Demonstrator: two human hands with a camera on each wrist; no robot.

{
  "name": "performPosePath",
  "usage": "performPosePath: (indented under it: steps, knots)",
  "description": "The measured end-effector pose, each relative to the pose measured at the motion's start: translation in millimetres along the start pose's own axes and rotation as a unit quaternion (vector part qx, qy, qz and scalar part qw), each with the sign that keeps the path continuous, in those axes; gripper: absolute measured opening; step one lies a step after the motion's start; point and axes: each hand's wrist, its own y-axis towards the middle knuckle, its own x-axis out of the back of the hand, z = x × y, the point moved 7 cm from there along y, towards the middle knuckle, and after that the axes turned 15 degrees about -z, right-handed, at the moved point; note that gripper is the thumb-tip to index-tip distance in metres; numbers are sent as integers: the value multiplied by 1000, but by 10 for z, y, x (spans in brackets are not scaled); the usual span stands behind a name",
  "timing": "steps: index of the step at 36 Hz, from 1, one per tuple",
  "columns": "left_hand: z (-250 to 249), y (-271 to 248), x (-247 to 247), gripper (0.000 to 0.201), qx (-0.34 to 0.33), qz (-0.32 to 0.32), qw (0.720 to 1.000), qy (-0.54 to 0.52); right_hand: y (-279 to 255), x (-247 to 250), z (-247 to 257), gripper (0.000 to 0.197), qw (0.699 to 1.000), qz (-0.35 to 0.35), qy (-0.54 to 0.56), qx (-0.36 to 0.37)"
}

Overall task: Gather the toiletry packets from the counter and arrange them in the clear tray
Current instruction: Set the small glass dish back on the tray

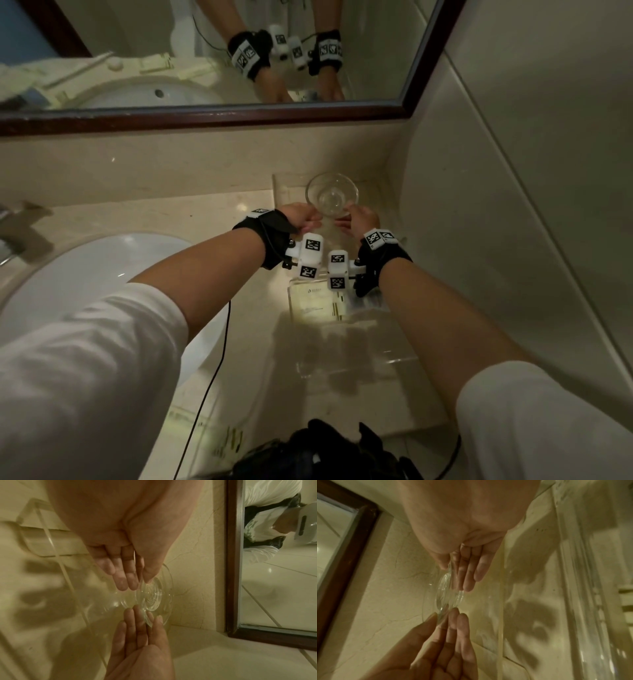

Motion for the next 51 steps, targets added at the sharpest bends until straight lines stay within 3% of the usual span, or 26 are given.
performPosePath:
  steps: [4, 12, 26, 31, 46, 51]
  knots:
    - [20, 28, -56, 38, -6, 50, 999, 8, -8, 18, -5, 21, 1000, 4, 24, -8]
    - [64, 146, -29, 40, -8, 38, 998, 47, -51, 52, 15, 16, 998, 4, 53, -23]
    - [70, 179, -72, 43, -22, 33, 999, 18, -107, 68, 31, 15, 996, 2, 78, -35]
    - [37, 125, -132, 48, -27, 55, 998, 33, -114, 96, 34, 18, 996, -16, 84, -32]
    - [67, 104, -67, 44, 8, 3, 1000, -7, -127, 111, 53, 15, 995, 1, 92, -49]
    - [22, 65, -28, 36, 8, -56, 997, -55, -148, 111, 79, 16, 994, 8, 88, -61]
